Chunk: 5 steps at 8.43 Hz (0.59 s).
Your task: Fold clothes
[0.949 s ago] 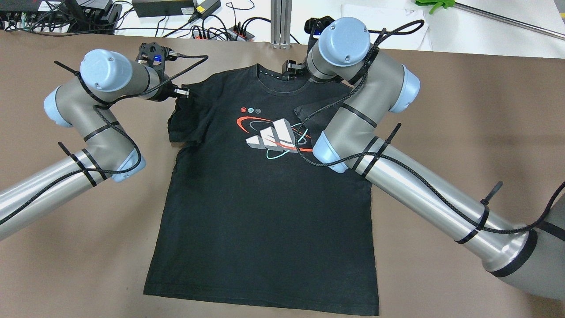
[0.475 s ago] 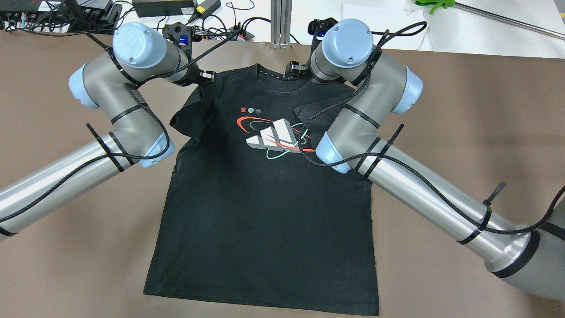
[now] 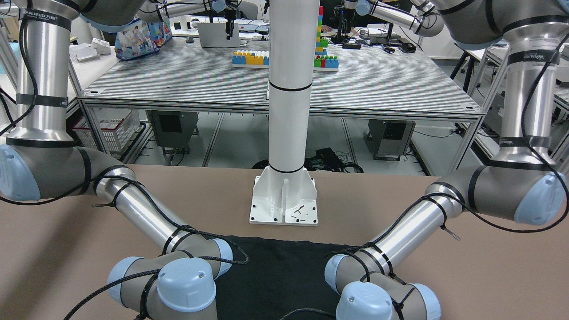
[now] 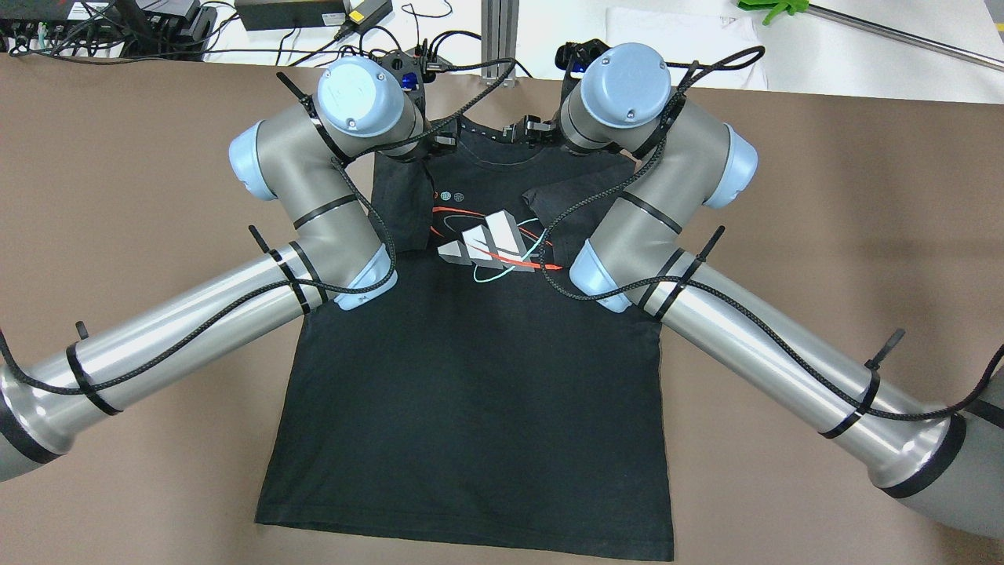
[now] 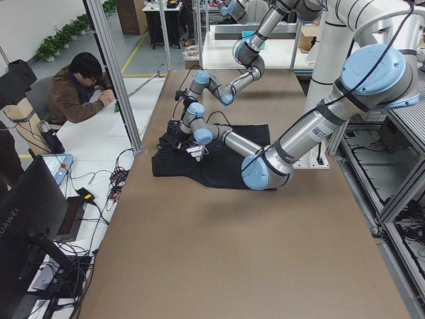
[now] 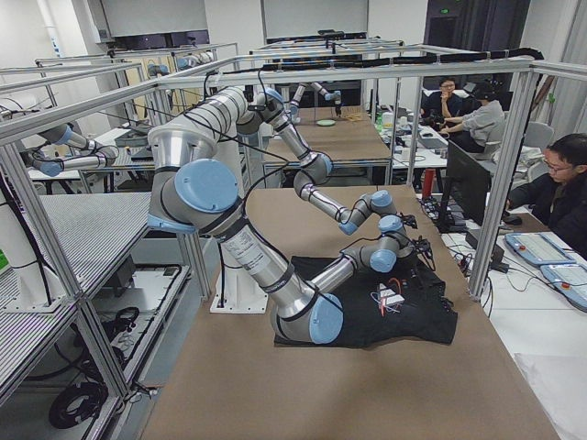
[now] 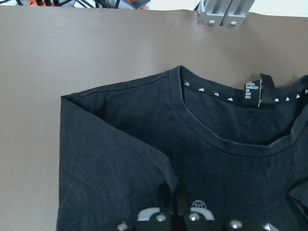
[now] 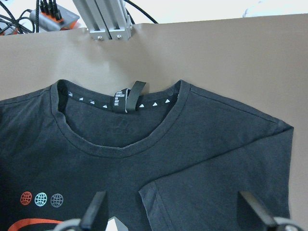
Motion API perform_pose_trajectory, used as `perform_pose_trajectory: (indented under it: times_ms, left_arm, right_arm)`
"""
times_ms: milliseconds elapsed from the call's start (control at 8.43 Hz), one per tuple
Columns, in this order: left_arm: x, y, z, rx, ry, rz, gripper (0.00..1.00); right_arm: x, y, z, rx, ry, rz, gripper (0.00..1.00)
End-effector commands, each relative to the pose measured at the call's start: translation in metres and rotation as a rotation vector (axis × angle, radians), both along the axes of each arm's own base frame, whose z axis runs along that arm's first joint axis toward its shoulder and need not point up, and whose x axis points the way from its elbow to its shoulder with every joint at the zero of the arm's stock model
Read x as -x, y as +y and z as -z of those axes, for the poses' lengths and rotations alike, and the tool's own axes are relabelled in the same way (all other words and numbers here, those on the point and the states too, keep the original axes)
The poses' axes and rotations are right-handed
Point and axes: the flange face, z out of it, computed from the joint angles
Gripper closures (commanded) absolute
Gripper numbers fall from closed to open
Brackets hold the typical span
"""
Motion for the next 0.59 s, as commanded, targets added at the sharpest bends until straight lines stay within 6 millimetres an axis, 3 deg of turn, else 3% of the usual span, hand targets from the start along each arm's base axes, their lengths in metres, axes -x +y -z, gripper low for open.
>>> perform_pose_trajectory:
  times_ms: [0, 475]
  left_arm:
    - [-0.0203, 0.0083, 0.0, -0.007, -0.014, 0.01, 1.0]
    - [-0.0137, 0.0004, -0.0069, -0.001, -0.022, 0.021, 1.0]
  right_arm:
    - [0.0001, 0.0, -0.0076, 0.0, 0.007, 0.0, 0.06]
    - [0.0019, 0.0017, -0.0069, 0.006, 0.001, -0.003, 0.06]
